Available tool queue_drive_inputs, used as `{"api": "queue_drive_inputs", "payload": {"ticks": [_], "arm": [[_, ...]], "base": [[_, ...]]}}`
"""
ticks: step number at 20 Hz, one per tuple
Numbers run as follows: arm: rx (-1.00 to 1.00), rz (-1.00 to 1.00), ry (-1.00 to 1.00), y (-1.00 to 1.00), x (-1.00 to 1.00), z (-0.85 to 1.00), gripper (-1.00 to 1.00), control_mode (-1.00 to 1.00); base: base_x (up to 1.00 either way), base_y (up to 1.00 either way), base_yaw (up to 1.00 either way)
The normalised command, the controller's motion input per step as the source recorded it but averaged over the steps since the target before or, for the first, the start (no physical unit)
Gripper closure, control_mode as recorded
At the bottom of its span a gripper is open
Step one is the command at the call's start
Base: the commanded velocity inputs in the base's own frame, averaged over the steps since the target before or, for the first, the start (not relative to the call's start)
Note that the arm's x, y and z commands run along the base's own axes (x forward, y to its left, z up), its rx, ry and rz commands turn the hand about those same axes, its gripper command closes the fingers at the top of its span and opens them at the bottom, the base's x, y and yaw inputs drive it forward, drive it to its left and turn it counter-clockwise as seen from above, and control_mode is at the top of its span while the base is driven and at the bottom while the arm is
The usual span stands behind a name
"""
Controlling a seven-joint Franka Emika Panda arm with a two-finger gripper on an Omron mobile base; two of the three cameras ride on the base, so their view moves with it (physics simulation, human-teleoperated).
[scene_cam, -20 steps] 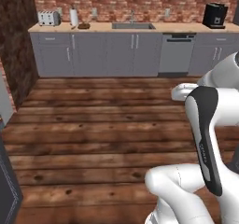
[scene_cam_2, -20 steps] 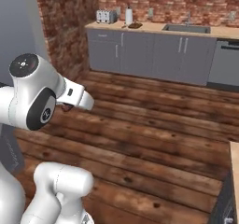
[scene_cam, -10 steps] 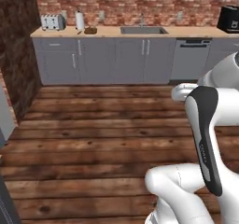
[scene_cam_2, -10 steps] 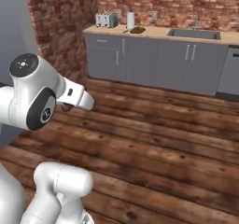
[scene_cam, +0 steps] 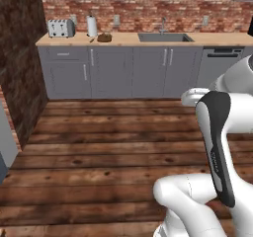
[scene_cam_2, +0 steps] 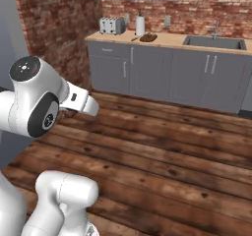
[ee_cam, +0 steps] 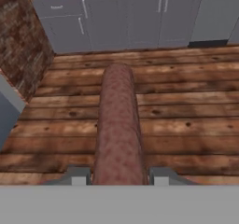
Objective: Retrieve the sausage and cheese from the fridge and place them on the cutting board on the counter.
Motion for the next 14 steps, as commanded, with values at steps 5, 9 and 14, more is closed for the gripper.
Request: {"api": "queue_drive_inputs", "payload": {"ticks": [5, 9, 14], "arm": [[0.00, 0.00, 0.00, 0.00, 0.00, 0.00, 1.00, 1.00], [0.00, 0.00, 0.00, 0.00, 0.00, 0.00, 1.00, 1.00], [0.00, 0.00, 0.00, 0.00, 0.00, 0.00, 1.00, 1.00]], "base": [[1.00, 0.34, 0.00], [1.00, 0.28, 0.00], [1.00, 0.21, 0.00]]}}
